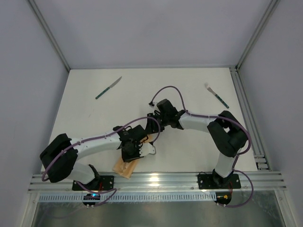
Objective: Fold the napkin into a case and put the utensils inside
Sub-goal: Smooth out the smaller rectangle-folded napkin at the center of the board.
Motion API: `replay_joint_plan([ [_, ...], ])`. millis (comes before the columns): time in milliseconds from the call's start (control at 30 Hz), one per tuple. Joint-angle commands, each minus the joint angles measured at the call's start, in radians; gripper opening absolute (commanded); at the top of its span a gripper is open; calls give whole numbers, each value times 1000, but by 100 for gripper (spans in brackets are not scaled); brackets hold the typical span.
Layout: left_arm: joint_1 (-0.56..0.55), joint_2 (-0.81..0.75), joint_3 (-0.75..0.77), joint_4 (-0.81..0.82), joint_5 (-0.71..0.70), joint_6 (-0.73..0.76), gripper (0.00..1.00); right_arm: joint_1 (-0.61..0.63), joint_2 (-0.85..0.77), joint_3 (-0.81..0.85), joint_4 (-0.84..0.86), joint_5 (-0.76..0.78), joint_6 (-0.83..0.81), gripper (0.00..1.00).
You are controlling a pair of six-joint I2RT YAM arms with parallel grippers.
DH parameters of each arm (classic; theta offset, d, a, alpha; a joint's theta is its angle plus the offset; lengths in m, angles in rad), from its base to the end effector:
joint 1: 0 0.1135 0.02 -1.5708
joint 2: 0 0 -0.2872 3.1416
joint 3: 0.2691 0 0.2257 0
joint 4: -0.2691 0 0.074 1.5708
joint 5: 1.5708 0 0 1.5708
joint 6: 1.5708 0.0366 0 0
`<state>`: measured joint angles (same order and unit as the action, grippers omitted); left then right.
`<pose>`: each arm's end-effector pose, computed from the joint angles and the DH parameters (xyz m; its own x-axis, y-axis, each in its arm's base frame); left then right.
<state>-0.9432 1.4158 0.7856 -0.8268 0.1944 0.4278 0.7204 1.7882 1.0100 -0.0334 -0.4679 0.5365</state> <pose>0.1113 -0.1655 0.2083 -0.1960 0.9634 -0.1829 0.9764 0.1744 -0.1275 0.2540 0.2449 0.2066 -0.8888 -0.1731 -0.4244 -0.4279 0.6451 0.6330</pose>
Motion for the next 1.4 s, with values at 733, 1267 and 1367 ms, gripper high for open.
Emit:
replay_joint_plan([
  [733,-28,80,124,-8,148,-6,28,24,100,59,-39,130,-53,7],
  [1267,-28,161,179,129,134,-82,17,4,57,136,-63,25,-165,26],
  [1367,-28,164,188,132,157,-116,17,2,21,115,-69,8,-152,30],
])
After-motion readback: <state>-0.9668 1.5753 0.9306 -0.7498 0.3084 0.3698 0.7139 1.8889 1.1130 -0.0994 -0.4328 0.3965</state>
